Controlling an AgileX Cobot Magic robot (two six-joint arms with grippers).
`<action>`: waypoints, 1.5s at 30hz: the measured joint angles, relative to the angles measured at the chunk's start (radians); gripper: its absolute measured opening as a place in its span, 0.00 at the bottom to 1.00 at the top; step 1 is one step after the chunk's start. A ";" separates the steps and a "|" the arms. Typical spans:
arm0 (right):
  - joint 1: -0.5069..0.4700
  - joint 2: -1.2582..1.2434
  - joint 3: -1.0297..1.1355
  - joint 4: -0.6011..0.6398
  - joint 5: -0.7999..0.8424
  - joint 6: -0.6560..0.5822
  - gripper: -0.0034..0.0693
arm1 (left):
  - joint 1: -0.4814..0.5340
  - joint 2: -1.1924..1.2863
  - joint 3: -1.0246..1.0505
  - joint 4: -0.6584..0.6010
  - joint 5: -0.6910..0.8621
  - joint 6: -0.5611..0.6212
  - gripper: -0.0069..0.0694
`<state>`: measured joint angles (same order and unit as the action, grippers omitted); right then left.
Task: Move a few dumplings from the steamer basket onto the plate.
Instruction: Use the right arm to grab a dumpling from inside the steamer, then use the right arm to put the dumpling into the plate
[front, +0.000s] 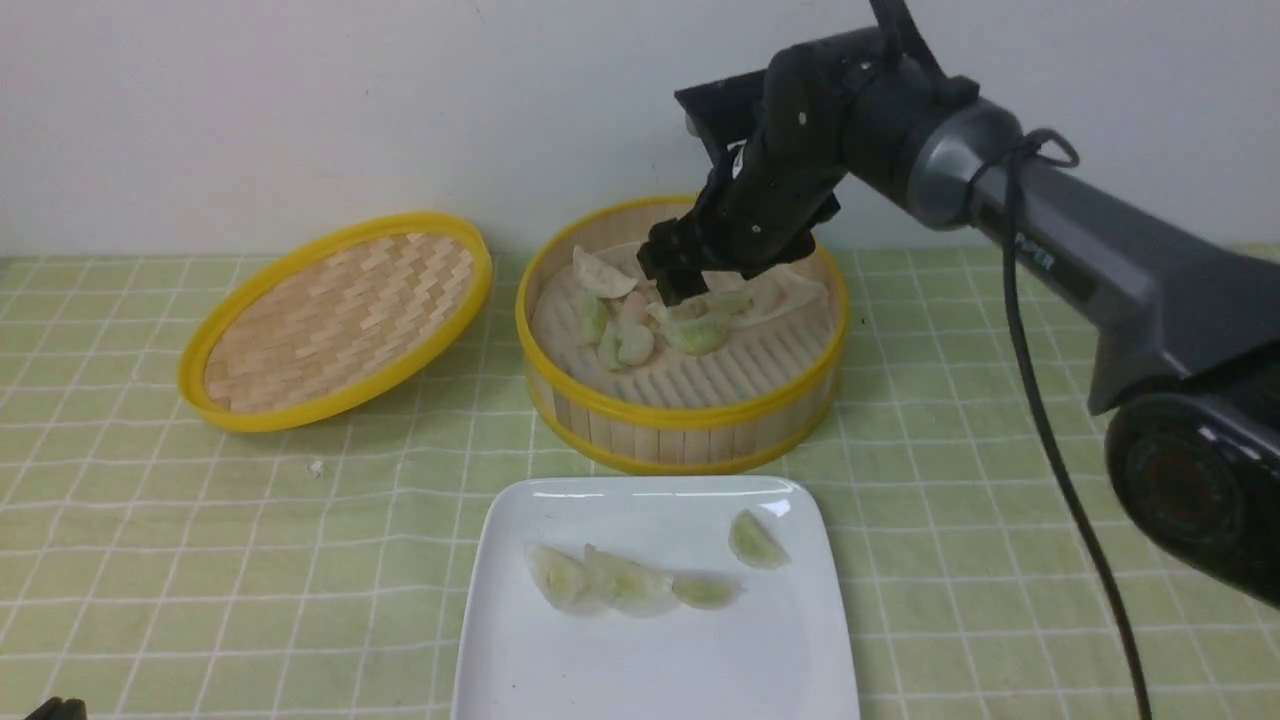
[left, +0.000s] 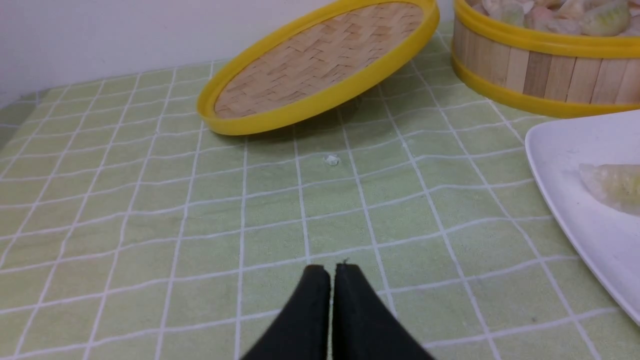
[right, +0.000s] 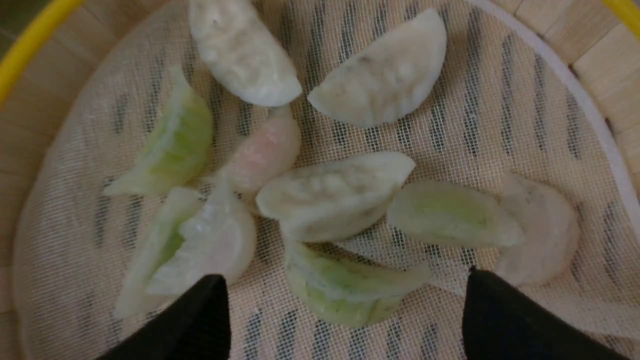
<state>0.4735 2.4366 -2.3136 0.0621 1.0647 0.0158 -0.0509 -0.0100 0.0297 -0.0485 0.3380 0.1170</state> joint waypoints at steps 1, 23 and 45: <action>0.000 0.025 -0.023 0.005 0.000 -0.005 0.82 | 0.000 0.000 0.000 0.000 0.000 0.000 0.08; -0.003 0.070 -0.116 0.027 0.121 -0.054 0.65 | 0.000 0.000 0.000 0.000 0.000 0.000 0.08; 0.192 -0.611 0.791 0.161 0.162 -0.106 0.65 | 0.000 0.000 0.000 0.000 0.000 0.000 0.08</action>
<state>0.6656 1.8252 -1.5222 0.2230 1.2264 -0.0904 -0.0509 -0.0100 0.0297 -0.0485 0.3380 0.1170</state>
